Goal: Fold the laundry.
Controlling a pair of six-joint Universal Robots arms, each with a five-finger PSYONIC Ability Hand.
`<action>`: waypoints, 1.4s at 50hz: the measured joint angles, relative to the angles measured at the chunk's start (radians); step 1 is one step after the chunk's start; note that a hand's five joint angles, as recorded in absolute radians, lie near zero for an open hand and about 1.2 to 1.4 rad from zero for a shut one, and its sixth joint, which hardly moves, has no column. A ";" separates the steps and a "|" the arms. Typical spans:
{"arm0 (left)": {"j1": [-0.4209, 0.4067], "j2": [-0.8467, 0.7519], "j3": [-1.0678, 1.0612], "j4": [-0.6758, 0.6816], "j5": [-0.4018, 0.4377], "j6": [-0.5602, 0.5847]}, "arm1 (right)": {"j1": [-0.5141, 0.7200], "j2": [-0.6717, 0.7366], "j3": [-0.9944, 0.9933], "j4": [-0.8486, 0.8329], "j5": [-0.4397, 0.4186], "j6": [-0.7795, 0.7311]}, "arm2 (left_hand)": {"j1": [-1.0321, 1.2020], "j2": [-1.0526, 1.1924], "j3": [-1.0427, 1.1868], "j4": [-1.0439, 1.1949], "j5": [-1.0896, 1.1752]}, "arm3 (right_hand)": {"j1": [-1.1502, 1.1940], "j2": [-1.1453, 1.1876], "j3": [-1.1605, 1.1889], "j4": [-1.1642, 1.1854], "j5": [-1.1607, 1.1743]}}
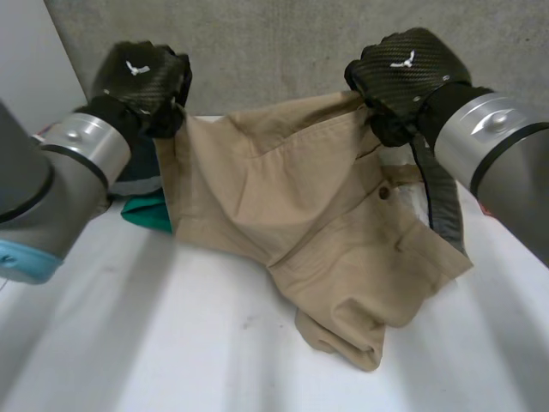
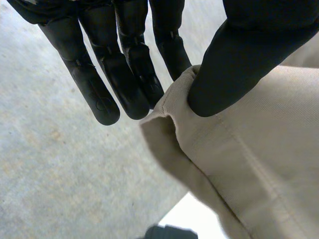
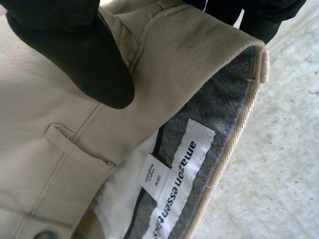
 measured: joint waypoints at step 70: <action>-0.115 -0.630 0.879 -0.077 -0.228 0.013 | -0.139 0.452 -0.187 -0.351 0.139 0.020 | -0.959 -0.990 -0.978 -0.996 -0.928 | -0.867 -0.959 -0.976 -0.985 -0.930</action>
